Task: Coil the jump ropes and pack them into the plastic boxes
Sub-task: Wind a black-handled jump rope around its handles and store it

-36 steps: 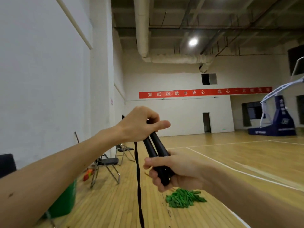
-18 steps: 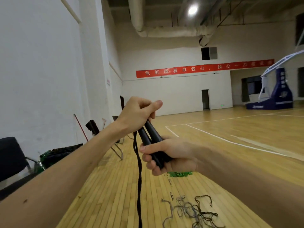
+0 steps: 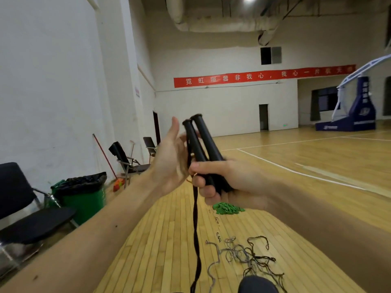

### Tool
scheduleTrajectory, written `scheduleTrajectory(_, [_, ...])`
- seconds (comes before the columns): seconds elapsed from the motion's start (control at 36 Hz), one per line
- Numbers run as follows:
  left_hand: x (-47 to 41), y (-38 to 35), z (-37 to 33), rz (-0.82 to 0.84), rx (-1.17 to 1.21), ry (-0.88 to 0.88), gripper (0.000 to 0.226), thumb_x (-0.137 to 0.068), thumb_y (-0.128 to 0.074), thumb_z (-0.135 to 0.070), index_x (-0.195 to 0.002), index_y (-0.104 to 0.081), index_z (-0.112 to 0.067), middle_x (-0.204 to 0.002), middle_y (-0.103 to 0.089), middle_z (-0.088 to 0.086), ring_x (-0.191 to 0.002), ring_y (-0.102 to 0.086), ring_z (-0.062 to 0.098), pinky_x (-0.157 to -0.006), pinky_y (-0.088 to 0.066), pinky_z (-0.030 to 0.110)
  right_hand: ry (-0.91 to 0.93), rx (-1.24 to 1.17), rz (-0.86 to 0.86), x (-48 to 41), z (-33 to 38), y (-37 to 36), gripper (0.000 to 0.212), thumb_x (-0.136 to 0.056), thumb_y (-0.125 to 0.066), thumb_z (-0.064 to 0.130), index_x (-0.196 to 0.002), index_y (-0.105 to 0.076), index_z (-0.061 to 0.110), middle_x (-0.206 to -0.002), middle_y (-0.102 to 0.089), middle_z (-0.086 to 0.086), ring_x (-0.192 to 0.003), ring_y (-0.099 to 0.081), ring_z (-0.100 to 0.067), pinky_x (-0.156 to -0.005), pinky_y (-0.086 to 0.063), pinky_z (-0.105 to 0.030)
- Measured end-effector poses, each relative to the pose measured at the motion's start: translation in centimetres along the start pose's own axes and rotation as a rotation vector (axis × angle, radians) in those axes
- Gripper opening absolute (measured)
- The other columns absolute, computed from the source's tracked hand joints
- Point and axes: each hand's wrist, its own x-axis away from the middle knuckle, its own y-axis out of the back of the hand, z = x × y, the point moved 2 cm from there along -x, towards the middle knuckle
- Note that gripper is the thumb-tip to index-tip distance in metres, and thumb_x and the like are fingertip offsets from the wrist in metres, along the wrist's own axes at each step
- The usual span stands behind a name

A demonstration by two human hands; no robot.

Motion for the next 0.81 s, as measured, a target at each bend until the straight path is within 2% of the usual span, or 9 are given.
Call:
scheduleTrajectory(0.06, [0.4,-0.5,0.8,0.029,-0.006,0.043,0.068,-0.102,-0.022,-0.061,-0.115,-0.066,-0.010,-0.089,-0.065,0.014,-0.053,-0.062,0.014,-0.058,-0.052,0.028,0.048,0.051,-0.038,-0.1,0.8,0.5,0.007,-0.099,-0.058,0.014,-0.098,-0.057,0.008,-0.071,-0.054,-0.003,-0.056,-0.047,-0.012,-0.050,-0.042,-0.021])
scheduleTrajectory(0.11, [0.6,-0.4,1.7,0.042,-0.134,0.064,0.066,-0.103,-0.023,-0.058,-0.099,-0.069,-0.011,-0.073,-0.055,0.009,-0.052,-0.047,0.015,-0.061,-0.042,0.032,0.082,0.099,-0.108,-0.2,1.5,1.3,0.008,-0.098,-0.060,0.013,-0.097,-0.060,0.006,-0.070,-0.056,-0.004,-0.056,-0.049,-0.014,-0.051,-0.043,-0.023])
scheduleTrajectory(0.19, [0.5,0.0,2.9,-0.039,-0.359,0.034,0.049,-0.106,-0.025,-0.050,-0.088,-0.055,-0.015,-0.064,-0.045,0.001,-0.051,-0.037,0.013,-0.048,-0.032,0.026,0.127,0.173,-0.261,-0.1,2.5,2.6,0.010,-0.097,-0.063,0.012,-0.088,-0.063,0.007,-0.070,-0.058,-0.005,-0.058,-0.053,-0.015,-0.056,-0.048,-0.026])
scheduleTrajectory(0.33, [0.7,0.3,3.9,-0.037,-0.793,-0.163,0.023,-0.109,-0.031,-0.032,-0.110,-0.052,-0.022,-0.058,-0.038,-0.009,-0.047,-0.034,0.005,-0.045,-0.029,0.020,0.119,0.352,-0.426,-0.3,2.5,4.6,0.010,-0.096,-0.067,0.013,-0.092,-0.062,0.005,-0.074,-0.058,-0.007,-0.067,-0.057,-0.019,-0.066,-0.049,-0.031])
scheduleTrajectory(0.47, [1.1,0.5,3.5,0.054,-1.340,-0.295,0.020,-0.108,-0.032,-0.037,-0.113,-0.049,-0.029,-0.072,-0.059,-0.002,-0.061,-0.057,0.018,-0.059,-0.050,0.042,0.064,0.586,-0.539,-1.1,1.0,6.1,0.013,-0.095,-0.066,0.014,-0.099,-0.056,0.007,-0.069,-0.053,-0.004,-0.056,-0.047,-0.015,-0.055,-0.042,-0.027])
scheduleTrajectory(0.53, [1.6,0.7,2.8,0.081,-1.684,-0.370,0.026,-0.108,-0.030,-0.037,-0.127,-0.044,-0.027,-0.075,-0.054,-0.006,-0.064,-0.058,0.017,-0.062,-0.053,0.033,0.038,0.680,-0.574,-1.3,0.3,6.7,0.016,-0.095,-0.067,0.016,-0.104,-0.057,0.007,-0.069,-0.053,-0.004,-0.056,-0.047,-0.015,-0.056,-0.041,-0.027])
scheduleTrajectory(0.61, [2.3,0.5,1.1,0.145,-2.023,-0.541,0.037,-0.109,-0.032,-0.026,-0.145,-0.033,-0.024,-0.090,-0.055,-0.008,-0.059,-0.048,0.006,-0.053,-0.038,0.016,-0.016,0.879,-0.610,-1.5,-0.4,7.1,0.024,-0.098,-0.064,0.021,-0.117,-0.058,0.009,-0.077,-0.059,-0.004,-0.063,-0.052,-0.016,-0.061,-0.043,-0.028])
scheduleTrajectory(0.72, [2.8,0.5,-1.0,0.302,-2.090,-0.798,0.030,-0.084,-0.060,-0.008,-0.114,-0.063,-0.010,-0.073,-0.062,0.007,-0.043,-0.046,0.011,-0.039,-0.030,0.016,-0.123,1.212,-0.567,-1.4,-0.6,6.4,0.022,-0.101,-0.060,0.026,-0.118,-0.059,0.012,-0.072,-0.054,0.002,-0.055,-0.049,-0.009,-0.046,-0.034,-0.017])
scheduleTrajectory(0.81, [2.2,0.5,-2.0,0.410,-2.066,-0.926,0.032,-0.076,-0.058,-0.007,-0.107,-0.054,-0.015,-0.068,-0.060,0.007,-0.046,-0.054,0.017,-0.037,-0.031,0.019,-0.180,1.337,-0.452,-1.3,-0.3,5.5,0.008,-0.100,-0.059,0.022,-0.099,-0.055,0.015,-0.068,-0.052,0.002,-0.050,-0.046,-0.010,-0.043,-0.032,-0.017])
